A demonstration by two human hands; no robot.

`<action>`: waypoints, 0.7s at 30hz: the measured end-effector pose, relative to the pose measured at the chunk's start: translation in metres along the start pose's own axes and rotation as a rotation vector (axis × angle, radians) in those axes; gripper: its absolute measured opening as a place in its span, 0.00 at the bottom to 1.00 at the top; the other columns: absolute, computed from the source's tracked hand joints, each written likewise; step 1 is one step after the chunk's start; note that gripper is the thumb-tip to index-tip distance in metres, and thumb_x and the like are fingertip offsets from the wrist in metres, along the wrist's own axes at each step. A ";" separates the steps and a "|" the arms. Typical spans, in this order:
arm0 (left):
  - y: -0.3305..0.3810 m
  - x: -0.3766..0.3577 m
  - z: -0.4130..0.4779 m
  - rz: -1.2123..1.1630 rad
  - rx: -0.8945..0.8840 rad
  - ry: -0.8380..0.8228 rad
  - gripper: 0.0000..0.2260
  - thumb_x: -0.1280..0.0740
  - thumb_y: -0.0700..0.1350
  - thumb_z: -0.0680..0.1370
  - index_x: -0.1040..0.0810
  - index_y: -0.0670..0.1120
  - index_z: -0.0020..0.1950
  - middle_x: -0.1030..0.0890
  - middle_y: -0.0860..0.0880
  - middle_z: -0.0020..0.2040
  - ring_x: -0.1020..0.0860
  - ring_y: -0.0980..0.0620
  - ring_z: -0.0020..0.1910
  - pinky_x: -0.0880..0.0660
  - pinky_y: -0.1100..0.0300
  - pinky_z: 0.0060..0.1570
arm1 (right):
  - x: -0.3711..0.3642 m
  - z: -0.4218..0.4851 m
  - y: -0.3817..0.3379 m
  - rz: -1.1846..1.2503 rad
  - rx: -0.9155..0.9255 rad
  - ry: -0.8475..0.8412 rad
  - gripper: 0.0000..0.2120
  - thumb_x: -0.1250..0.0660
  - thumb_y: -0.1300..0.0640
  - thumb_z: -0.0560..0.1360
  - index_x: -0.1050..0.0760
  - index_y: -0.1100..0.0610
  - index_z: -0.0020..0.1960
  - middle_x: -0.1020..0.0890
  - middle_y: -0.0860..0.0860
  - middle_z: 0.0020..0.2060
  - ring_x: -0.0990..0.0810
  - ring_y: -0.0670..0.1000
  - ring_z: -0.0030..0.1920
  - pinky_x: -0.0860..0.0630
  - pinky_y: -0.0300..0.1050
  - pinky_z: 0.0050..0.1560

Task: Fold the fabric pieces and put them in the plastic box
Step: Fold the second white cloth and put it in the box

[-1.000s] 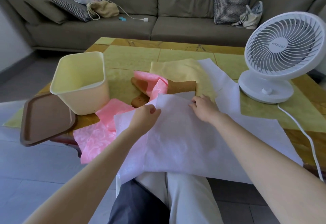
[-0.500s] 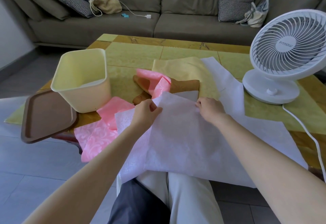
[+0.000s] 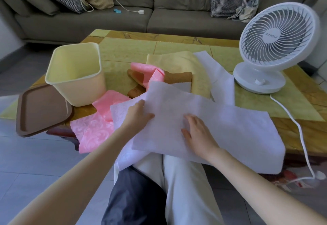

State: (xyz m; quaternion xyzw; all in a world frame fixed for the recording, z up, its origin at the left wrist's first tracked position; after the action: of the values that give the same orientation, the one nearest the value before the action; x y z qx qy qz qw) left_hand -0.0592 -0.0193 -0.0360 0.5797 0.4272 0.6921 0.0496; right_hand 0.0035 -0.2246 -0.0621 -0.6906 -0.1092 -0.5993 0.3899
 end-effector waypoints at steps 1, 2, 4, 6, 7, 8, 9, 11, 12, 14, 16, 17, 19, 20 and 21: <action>-0.001 0.005 0.000 -0.012 0.003 0.036 0.12 0.31 0.43 0.74 0.30 0.41 0.52 0.28 0.49 0.41 0.32 0.49 0.41 0.43 0.58 0.35 | -0.003 -0.006 0.003 -0.023 -0.003 -0.039 0.24 0.43 0.56 0.80 0.43 0.61 0.74 0.38 0.57 0.72 0.40 0.54 0.72 0.43 0.45 0.72; -0.001 0.009 0.000 -0.016 0.014 0.052 0.17 0.30 0.42 0.74 0.32 0.39 0.58 0.27 0.45 0.44 0.31 0.46 0.43 0.41 0.58 0.38 | -0.005 -0.011 0.005 -0.043 -0.010 -0.069 0.25 0.43 0.56 0.80 0.44 0.61 0.74 0.41 0.56 0.74 0.42 0.53 0.74 0.45 0.45 0.73; -0.003 0.015 -0.005 0.054 0.024 0.052 0.22 0.31 0.39 0.74 0.37 0.38 0.63 0.25 0.38 0.51 0.27 0.41 0.48 0.36 0.54 0.42 | -0.007 -0.018 0.008 -0.064 -0.014 -0.093 0.26 0.44 0.56 0.80 0.46 0.61 0.75 0.45 0.55 0.75 0.46 0.52 0.75 0.48 0.46 0.74; -0.003 0.015 -0.013 0.324 0.005 0.116 0.24 0.33 0.38 0.74 0.39 0.40 0.67 0.29 0.38 0.57 0.28 0.39 0.56 0.33 0.51 0.48 | -0.008 -0.026 0.010 -0.057 0.001 -0.082 0.25 0.44 0.56 0.80 0.46 0.60 0.75 0.46 0.54 0.76 0.46 0.51 0.75 0.49 0.44 0.74; 0.001 0.014 -0.019 0.437 -0.056 0.179 0.25 0.34 0.38 0.74 0.39 0.42 0.68 0.31 0.40 0.59 0.30 0.40 0.58 0.33 0.51 0.52 | -0.008 -0.032 0.010 -0.030 0.006 -0.072 0.25 0.44 0.55 0.80 0.45 0.59 0.75 0.45 0.54 0.76 0.46 0.51 0.75 0.50 0.42 0.74; 0.006 0.011 -0.026 0.445 -0.152 0.227 0.24 0.34 0.39 0.74 0.37 0.43 0.69 0.31 0.42 0.59 0.31 0.42 0.59 0.34 0.53 0.54 | -0.009 -0.038 0.011 0.007 0.007 -0.065 0.24 0.44 0.54 0.81 0.45 0.58 0.75 0.45 0.54 0.75 0.46 0.51 0.75 0.50 0.40 0.73; 0.013 0.006 -0.033 0.382 -0.249 0.211 0.22 0.35 0.39 0.74 0.34 0.45 0.67 0.30 0.44 0.59 0.30 0.43 0.59 0.35 0.55 0.55 | -0.009 -0.045 0.012 0.043 0.009 -0.065 0.24 0.44 0.53 0.81 0.44 0.57 0.75 0.44 0.53 0.75 0.46 0.50 0.75 0.50 0.39 0.73; 0.026 -0.008 -0.051 0.310 -0.455 0.018 0.14 0.35 0.43 0.75 0.28 0.48 0.61 0.28 0.48 0.55 0.28 0.47 0.56 0.38 0.60 0.52 | -0.010 -0.061 0.016 0.074 0.027 -0.086 0.23 0.45 0.51 0.81 0.43 0.56 0.74 0.42 0.51 0.74 0.45 0.48 0.74 0.49 0.38 0.72; 0.030 -0.018 -0.061 0.350 -0.540 -0.094 0.13 0.35 0.46 0.75 0.28 0.50 0.59 0.27 0.50 0.55 0.29 0.49 0.56 0.40 0.62 0.50 | -0.011 -0.069 0.018 0.075 0.041 -0.103 0.23 0.46 0.50 0.81 0.42 0.55 0.74 0.41 0.50 0.74 0.44 0.47 0.74 0.48 0.38 0.72; 0.029 -0.032 -0.076 0.468 -0.634 -0.262 0.16 0.36 0.50 0.73 0.30 0.52 0.61 0.28 0.52 0.57 0.30 0.51 0.58 0.42 0.62 0.51 | -0.012 -0.083 0.023 0.099 0.048 -0.136 0.23 0.45 0.49 0.81 0.42 0.54 0.74 0.41 0.48 0.74 0.44 0.46 0.74 0.47 0.37 0.72; 0.023 -0.042 -0.084 0.590 -0.651 -0.336 0.22 0.36 0.50 0.71 0.34 0.53 0.65 0.30 0.52 0.60 0.31 0.51 0.59 0.41 0.60 0.55 | -0.013 -0.094 0.028 0.108 0.027 -0.144 0.23 0.45 0.49 0.81 0.42 0.54 0.74 0.40 0.47 0.74 0.42 0.46 0.73 0.47 0.35 0.70; 0.020 -0.044 -0.086 0.636 -0.651 -0.335 0.23 0.36 0.48 0.71 0.35 0.53 0.66 0.31 0.52 0.61 0.32 0.50 0.60 0.40 0.58 0.57 | -0.013 -0.097 0.030 0.087 0.024 -0.126 0.22 0.44 0.51 0.81 0.41 0.54 0.74 0.39 0.47 0.73 0.41 0.47 0.73 0.45 0.35 0.70; 0.017 -0.048 -0.087 0.706 -0.654 -0.285 0.22 0.38 0.44 0.73 0.36 0.52 0.67 0.31 0.52 0.62 0.32 0.51 0.61 0.40 0.58 0.60 | -0.016 -0.101 0.035 0.026 0.023 -0.071 0.21 0.43 0.59 0.80 0.39 0.56 0.72 0.35 0.50 0.71 0.37 0.49 0.71 0.41 0.37 0.69; 0.017 -0.049 -0.087 0.731 -0.653 -0.248 0.20 0.39 0.43 0.75 0.35 0.51 0.67 0.31 0.52 0.62 0.31 0.51 0.61 0.40 0.58 0.60 | -0.018 -0.102 0.037 0.000 0.012 -0.050 0.21 0.43 0.62 0.79 0.38 0.57 0.71 0.34 0.51 0.70 0.35 0.51 0.69 0.39 0.39 0.68; 0.017 -0.051 -0.088 0.751 -0.653 -0.212 0.18 0.40 0.41 0.76 0.34 0.51 0.66 0.30 0.52 0.61 0.31 0.51 0.61 0.40 0.58 0.59 | -0.019 -0.102 0.039 -0.025 -0.008 -0.028 0.22 0.42 0.64 0.77 0.37 0.57 0.71 0.32 0.52 0.69 0.32 0.52 0.67 0.36 0.41 0.67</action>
State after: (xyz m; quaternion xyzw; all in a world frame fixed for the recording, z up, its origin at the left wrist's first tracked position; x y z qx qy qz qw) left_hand -0.1095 -0.1054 -0.0604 0.7147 -0.0570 0.6969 0.0191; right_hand -0.0531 -0.3135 -0.0980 -0.6989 -0.1210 -0.5950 0.3779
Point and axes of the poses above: each hand's wrist, its own z-axis towards the middle knuckle, its own x-axis out of the back of the hand, y = z × x, the point moved 1 cm from there along z, towards the middle knuckle
